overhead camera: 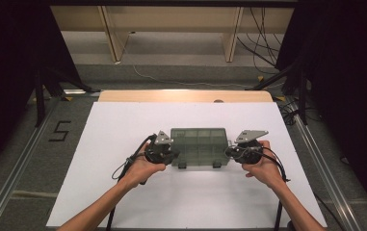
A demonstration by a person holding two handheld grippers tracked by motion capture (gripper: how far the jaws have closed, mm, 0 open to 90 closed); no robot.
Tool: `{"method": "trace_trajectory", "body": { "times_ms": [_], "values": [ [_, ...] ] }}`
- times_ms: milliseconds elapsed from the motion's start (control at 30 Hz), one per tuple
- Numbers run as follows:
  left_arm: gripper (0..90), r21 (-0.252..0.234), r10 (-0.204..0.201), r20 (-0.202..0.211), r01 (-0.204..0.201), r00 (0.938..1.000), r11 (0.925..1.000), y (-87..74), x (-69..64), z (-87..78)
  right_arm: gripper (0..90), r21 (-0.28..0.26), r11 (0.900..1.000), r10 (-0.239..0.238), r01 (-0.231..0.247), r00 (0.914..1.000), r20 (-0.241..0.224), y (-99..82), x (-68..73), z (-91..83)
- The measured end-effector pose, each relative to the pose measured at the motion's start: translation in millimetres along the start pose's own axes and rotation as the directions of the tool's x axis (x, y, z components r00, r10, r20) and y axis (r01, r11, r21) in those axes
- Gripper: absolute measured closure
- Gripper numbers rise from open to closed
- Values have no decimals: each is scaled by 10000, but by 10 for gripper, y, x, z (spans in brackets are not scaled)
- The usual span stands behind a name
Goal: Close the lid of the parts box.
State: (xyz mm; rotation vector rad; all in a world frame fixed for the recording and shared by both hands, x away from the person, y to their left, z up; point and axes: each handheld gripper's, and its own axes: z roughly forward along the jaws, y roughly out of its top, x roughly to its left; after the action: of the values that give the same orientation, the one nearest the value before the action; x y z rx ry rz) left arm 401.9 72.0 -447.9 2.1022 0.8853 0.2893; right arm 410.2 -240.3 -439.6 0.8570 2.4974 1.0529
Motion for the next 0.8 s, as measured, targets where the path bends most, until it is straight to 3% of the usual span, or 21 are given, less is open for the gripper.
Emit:
{"method": "trace_trajectory", "body": {
  "times_ms": [400,467,633,800],
  "values": [
    [895,170,101,-132,-98,9999,9998,-31,16,21,900,-5,10000,-33,33,10000,83,-20,3,46],
    [895,43,-100,-62,100,9999,9999,-42,24,32,900,11,10000,-34,34,10000,81,-23,13,54],
    [895,67,-61,-147,62,9999,10000,-47,52,32,900,33,10000,-61,60,9999,80,-21,15,57],
    [894,51,40,-290,-38,9996,10000,-56,37,20,900,215,9997,-145,148,9998,-132,-13,10,55]
  ]
}}
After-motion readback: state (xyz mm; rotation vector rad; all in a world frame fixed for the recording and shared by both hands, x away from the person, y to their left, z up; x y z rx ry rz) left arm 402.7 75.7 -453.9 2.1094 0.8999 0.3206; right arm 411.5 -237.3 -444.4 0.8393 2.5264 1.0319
